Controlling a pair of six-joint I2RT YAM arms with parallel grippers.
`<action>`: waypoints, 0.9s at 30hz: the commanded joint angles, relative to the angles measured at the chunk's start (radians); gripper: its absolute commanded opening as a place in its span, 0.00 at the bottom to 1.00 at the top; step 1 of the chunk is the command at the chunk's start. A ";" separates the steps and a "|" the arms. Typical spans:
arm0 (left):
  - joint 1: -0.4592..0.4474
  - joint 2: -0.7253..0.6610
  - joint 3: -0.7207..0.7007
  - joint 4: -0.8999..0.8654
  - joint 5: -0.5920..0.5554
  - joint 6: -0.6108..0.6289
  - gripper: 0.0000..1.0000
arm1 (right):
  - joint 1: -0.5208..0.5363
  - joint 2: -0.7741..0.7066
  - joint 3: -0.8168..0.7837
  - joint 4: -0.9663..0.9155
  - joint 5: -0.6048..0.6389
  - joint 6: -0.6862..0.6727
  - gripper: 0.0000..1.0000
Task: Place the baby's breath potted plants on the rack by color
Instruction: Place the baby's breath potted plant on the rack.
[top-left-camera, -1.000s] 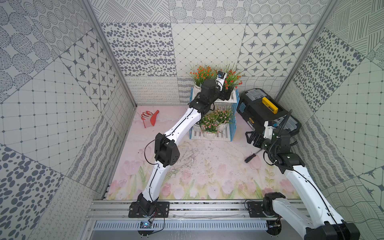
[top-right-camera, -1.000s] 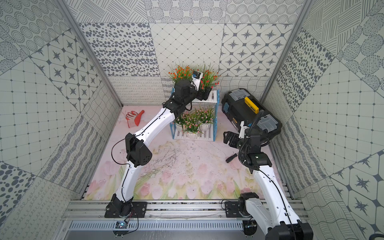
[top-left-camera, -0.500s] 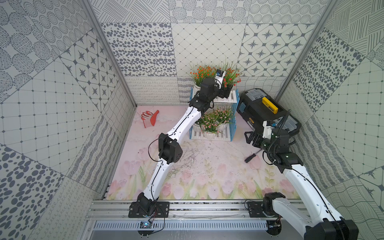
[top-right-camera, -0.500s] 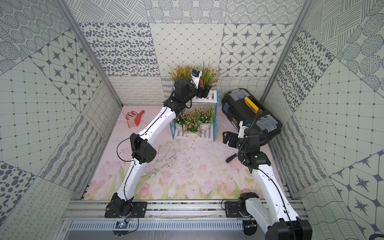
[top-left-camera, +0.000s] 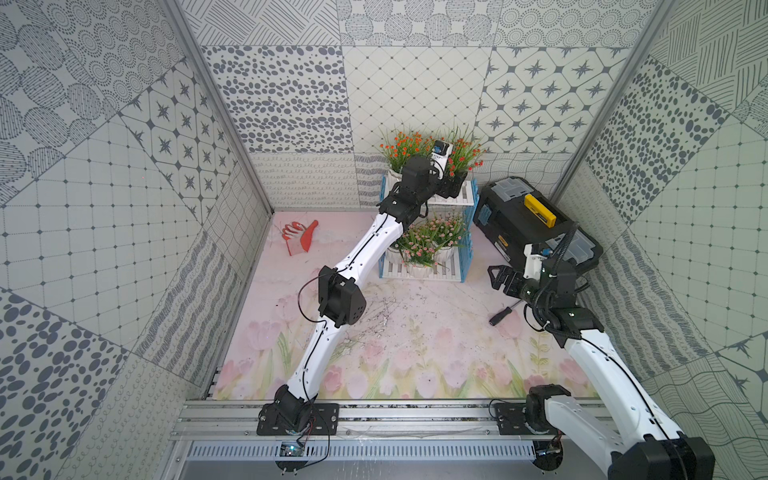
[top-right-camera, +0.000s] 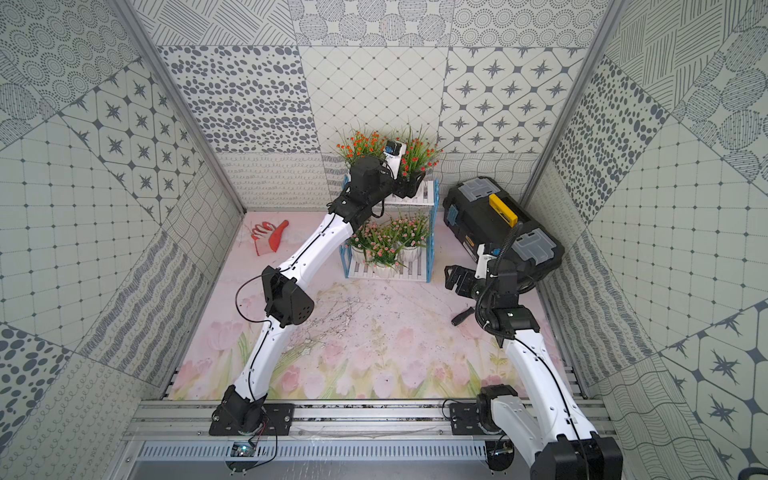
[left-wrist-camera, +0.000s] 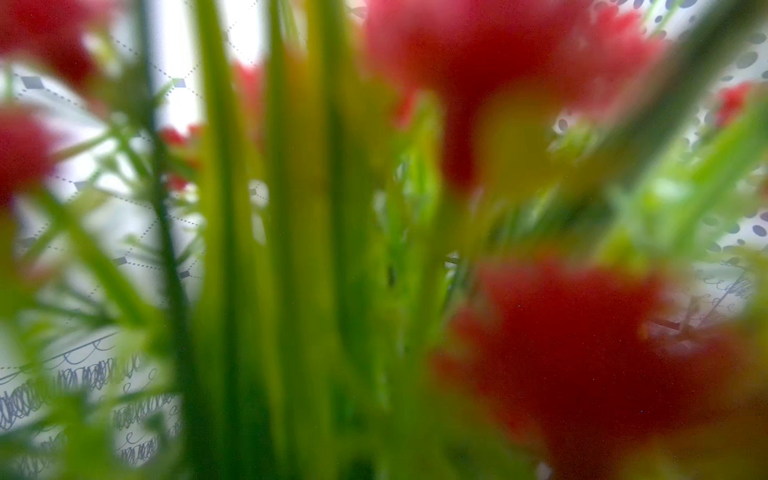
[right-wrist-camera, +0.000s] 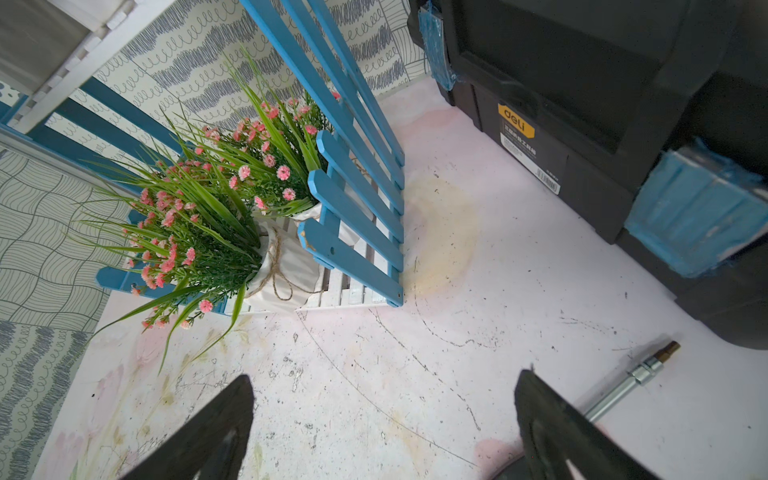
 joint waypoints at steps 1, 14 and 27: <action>0.017 0.011 0.017 0.064 0.020 0.008 0.92 | -0.002 -0.014 -0.015 0.039 -0.003 -0.015 0.98; 0.022 -0.005 0.013 0.057 0.030 0.054 0.98 | -0.002 -0.017 -0.025 0.064 -0.023 -0.012 0.98; 0.013 -0.079 -0.145 0.196 -0.032 0.059 0.98 | -0.002 -0.038 -0.038 0.073 -0.036 -0.014 0.98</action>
